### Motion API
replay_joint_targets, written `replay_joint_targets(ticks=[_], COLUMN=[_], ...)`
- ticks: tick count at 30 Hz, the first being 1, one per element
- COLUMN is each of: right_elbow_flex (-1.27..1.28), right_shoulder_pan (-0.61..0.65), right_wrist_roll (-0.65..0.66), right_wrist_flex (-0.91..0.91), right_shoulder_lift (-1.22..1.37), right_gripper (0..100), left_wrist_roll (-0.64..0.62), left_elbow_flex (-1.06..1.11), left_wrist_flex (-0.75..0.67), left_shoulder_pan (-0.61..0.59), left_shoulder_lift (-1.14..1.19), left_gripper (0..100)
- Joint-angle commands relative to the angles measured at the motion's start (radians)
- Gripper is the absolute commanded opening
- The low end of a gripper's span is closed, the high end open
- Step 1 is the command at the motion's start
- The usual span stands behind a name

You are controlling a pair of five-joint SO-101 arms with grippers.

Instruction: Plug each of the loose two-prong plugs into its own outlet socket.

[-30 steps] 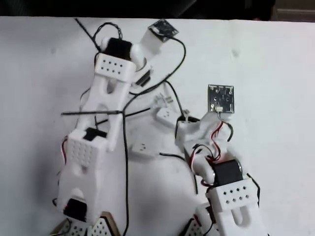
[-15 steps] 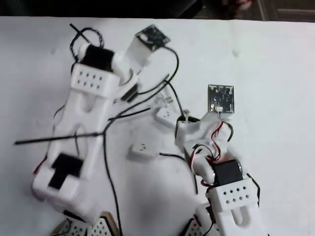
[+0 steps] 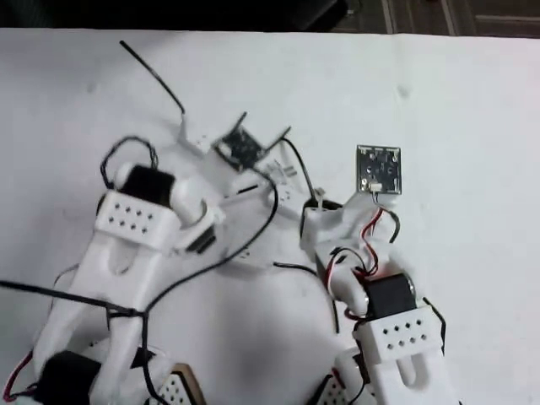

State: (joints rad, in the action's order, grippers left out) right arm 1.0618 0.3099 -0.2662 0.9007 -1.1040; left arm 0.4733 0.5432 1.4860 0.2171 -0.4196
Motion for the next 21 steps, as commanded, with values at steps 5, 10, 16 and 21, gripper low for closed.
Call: replay_joint_targets(ticks=[5,10,16,21], right_elbow_flex=[-0.041,-0.041,-0.041,-0.041], right_shoulder_pan=[-0.007,-0.007,-0.005,-0.005], right_wrist_roll=[0.003,0.003,0.003,0.003], right_wrist_flex=[-0.019,-0.019,-0.019,-0.019], right_shoulder_lift=[-0.010,-0.010,-0.010,-0.010], right_gripper=[6.6,6.6,6.6,6.6], left_wrist_roll=[0.008,0.003,-0.017,-0.037], left_elbow_flex=[0.253,0.365,0.390,0.370], left_wrist_flex=[-0.175,-0.310,-0.324,-0.345], left_shoulder_pan=[0.012,0.010,0.002,-0.033], left_shoulder_lift=[-0.085,-0.079,-0.084,-0.085], left_gripper=[2,3,26,29])
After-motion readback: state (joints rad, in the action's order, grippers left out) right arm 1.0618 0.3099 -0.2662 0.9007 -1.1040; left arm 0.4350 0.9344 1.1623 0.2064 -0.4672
